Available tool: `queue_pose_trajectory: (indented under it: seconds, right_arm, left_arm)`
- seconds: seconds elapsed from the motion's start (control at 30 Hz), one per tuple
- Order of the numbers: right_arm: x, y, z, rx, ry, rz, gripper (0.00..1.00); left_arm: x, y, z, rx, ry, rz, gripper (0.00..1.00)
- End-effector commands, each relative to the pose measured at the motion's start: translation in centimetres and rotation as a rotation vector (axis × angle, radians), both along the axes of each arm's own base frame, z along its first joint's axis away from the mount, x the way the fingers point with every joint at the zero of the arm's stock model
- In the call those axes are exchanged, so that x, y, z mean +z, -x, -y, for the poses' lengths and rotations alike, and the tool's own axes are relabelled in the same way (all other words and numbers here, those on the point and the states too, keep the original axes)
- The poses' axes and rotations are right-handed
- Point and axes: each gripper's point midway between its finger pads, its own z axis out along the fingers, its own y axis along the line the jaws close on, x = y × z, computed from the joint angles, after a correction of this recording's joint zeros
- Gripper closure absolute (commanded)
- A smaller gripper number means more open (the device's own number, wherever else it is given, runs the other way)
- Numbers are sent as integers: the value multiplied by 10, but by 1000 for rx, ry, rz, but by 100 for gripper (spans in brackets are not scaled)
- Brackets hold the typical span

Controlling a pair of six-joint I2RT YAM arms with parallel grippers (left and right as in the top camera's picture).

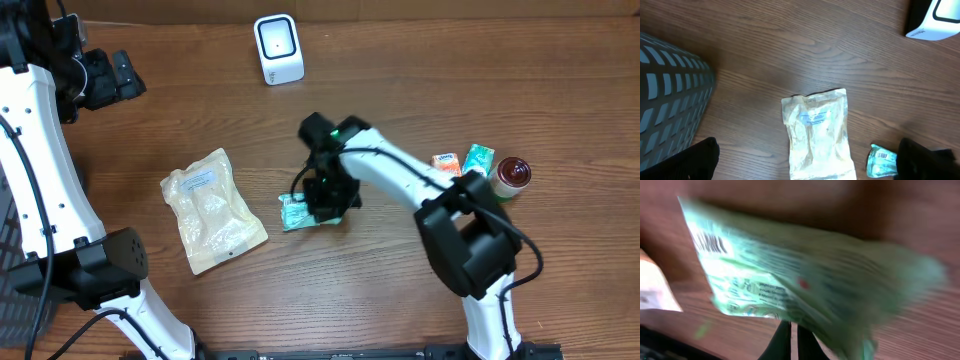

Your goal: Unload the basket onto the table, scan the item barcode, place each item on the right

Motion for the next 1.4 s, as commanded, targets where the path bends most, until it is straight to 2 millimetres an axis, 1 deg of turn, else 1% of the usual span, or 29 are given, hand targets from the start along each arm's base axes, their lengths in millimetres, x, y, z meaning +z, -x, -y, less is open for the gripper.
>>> queue_pose_trajectory:
  seconds: [0.0,0.03,0.07,0.13,0.17,0.27,0.37,0.47,0.57,0.73,1.03,1.2,1.37]
  right_arm:
    - [56,-45,23,-91,-79,150,89]
    - [63,-51,33,-117,-83,161,83]
    - [67,-55,43,-140,-82,164,74]
    - [70,-60,58,-151,-81,160,62]
    - [69,-61,64,-150,-83,153,58]
    - [61,-63,76,-134,-87,141,51]
    - [51,-64,78,-118,-91,141,46]
    - [45,-64,73,-118,-119,139,45]
    - [43,-65,68,-118,-146,144,45]
    - [43,-63,69,-117,-143,137,45]
    - [40,-62,69,-37,-160,162,45]
    - [25,-64,66,-32,-188,187,45]
    - [14,-60,49,-6,-311,202,44]
  left_arm:
    - [0,-1,2,-20,-8,-2,0]
    - [0,-1,2,-20,-8,-2,0]
    - [0,-1,2,-20,-8,-2,1]
    - [0,-1,2,-20,-8,-2,0]
    - [0,-1,2,-20,-8,-2,1]
    - [0,-1,2,-20,-8,-2,0]
    - [0,-1,2,-20,-8,-2,1]
    - [0,-1,2,-20,-8,-2,1]
    - [0,-1,2,-20,-8,-2,0]
    - [0,-1,2,-20,-8,-2,1]
    - [0,-1,2,-20,-8,-2,0]
    - [0,-1,2,-20,-8,-2,0]
    - [0,-1,2,-20,-8,-2,0]
